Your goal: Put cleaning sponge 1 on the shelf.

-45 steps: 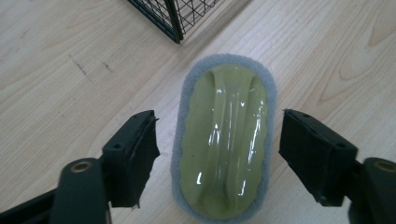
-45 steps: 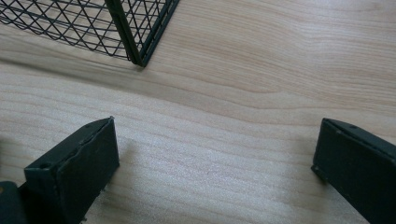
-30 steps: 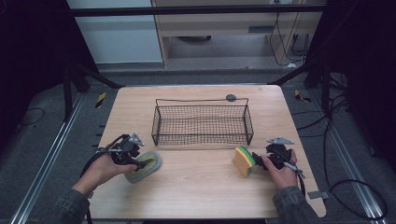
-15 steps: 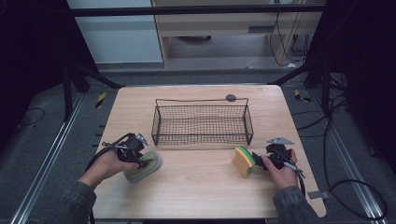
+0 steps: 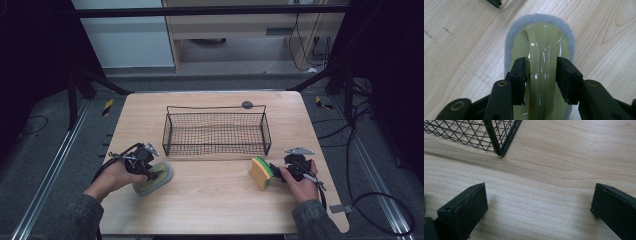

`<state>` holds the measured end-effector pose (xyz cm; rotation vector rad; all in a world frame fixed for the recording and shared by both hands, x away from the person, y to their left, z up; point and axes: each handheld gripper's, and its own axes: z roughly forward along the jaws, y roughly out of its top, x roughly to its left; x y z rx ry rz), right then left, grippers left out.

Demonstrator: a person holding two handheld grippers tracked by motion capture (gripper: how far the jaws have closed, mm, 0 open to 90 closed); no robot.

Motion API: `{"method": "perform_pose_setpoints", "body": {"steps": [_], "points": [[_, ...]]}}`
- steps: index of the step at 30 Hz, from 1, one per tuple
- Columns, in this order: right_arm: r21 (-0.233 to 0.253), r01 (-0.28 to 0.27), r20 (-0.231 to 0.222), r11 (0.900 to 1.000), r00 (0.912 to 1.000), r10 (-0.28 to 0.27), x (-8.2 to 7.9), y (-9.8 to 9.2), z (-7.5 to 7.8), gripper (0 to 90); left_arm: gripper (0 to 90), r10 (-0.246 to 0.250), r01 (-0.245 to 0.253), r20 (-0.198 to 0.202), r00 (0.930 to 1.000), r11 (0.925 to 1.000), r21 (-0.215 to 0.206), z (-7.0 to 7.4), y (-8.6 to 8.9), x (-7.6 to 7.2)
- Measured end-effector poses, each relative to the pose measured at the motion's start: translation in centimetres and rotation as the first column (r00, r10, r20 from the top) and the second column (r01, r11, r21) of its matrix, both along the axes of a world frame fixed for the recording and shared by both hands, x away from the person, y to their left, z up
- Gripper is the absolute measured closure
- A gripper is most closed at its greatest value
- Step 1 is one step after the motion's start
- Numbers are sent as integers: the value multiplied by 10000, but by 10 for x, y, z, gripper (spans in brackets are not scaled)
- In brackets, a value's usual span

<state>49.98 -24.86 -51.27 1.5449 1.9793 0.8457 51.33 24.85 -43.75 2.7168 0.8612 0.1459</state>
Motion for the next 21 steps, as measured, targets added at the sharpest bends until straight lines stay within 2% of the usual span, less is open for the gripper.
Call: {"method": "perform_pose_setpoints", "body": {"steps": [6,11,16,17,19,21], "points": [[-36,-49,6,10000,10000,49,0,0,0,6,686,-51,51,-9,10000,10000,-12,1,-1,2],[-19,-97,3,10000,10000,97,1,1,0,6,701,-143,142,149,9998,9999,47,2,-1,0],[-38,-153,11,9999,9999,153,1,0,0,7,702,-208,216,771,9968,9997,-103,16,3,-9],[-38,-153,11,9999,9999,153,1,0,0,7,703,-208,216,771,9968,9997,-103,16,3,-9],[-21,-172,4,9999,9999,172,1,0,0,6,703,-304,335,1216,9921,9992,-239,23,5,-16],[-7,-187,-1,9998,9998,187,1,0,0,6,703,-362,401,1370,9899,9989,-251,26,5,-19]]}}
